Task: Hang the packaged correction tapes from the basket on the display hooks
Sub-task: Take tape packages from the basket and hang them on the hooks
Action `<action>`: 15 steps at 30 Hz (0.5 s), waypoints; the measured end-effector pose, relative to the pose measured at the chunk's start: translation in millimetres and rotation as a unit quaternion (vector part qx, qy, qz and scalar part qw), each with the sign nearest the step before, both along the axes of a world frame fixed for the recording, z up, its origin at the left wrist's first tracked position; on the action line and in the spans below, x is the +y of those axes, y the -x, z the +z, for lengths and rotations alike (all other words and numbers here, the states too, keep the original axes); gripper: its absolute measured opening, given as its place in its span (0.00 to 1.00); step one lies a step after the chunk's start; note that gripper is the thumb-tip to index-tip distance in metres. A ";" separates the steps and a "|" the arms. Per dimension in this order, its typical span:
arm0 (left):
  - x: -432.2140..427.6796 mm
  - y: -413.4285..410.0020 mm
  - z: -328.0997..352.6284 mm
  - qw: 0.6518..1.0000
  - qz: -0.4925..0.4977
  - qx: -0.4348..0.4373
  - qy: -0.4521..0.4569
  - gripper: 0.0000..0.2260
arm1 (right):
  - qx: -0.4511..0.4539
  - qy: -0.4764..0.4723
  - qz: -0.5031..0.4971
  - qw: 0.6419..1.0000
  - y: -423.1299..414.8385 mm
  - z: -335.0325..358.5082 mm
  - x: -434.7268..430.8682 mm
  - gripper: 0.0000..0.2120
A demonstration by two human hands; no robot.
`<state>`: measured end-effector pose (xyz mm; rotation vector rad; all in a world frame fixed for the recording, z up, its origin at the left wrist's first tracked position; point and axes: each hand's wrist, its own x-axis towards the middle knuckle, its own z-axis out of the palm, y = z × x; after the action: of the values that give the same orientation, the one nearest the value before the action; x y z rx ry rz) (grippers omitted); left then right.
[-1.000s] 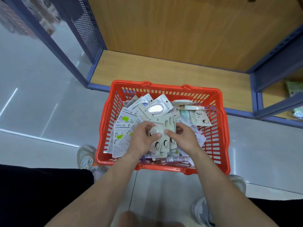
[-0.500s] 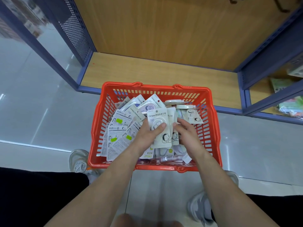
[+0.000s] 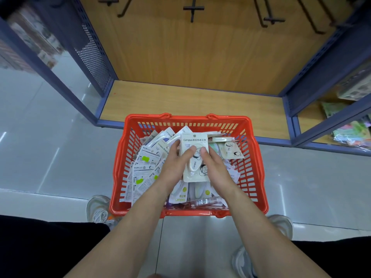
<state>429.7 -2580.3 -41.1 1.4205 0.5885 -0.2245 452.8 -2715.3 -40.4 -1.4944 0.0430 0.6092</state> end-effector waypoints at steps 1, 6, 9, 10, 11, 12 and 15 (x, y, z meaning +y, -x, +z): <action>2.3 0.1 2.6 1.000 0.008 0.000 -0.010 0.36 | -0.012 -0.001 0.011 1.000 0.1 5.8 2.5 0.14; 9.0 4.9 26.9 1.000 0.023 -0.001 -0.008 0.30 | -0.049 0.039 0.029 0.998 -1.3 24.7 6.1 0.11; 10.3 5.5 47.4 0.999 0.023 -0.042 -0.010 0.17 | -0.053 -0.001 -0.039 0.998 -5.1 42.1 5.6 0.10; 11.9 5.3 54.4 0.998 0.023 -0.057 -0.015 0.16 | -0.058 -0.007 -0.059 0.997 -7.2 50.1 5.9 0.10; 14.5 4.5 61.7 0.997 0.026 -0.068 -0.020 0.16 | -0.063 -0.011 -0.070 0.995 -9.2 58.5 7.3 0.11; 17.9 3.9 69.3 0.997 0.027 -0.074 -0.025 0.18 | -0.067 -0.015 -0.077 0.995 -11.4 65.9 9.4 0.12; 34.2 -1.7 92.2 0.996 0.018 -0.086 -0.034 0.22 | -0.055 -0.030 -0.106 0.992 -17.7 86.2 17.2 0.13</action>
<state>431.4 -2546.2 51.1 1.4768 0.4834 -0.0534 470.4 -2698.0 45.8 -1.4408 0.0970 0.3545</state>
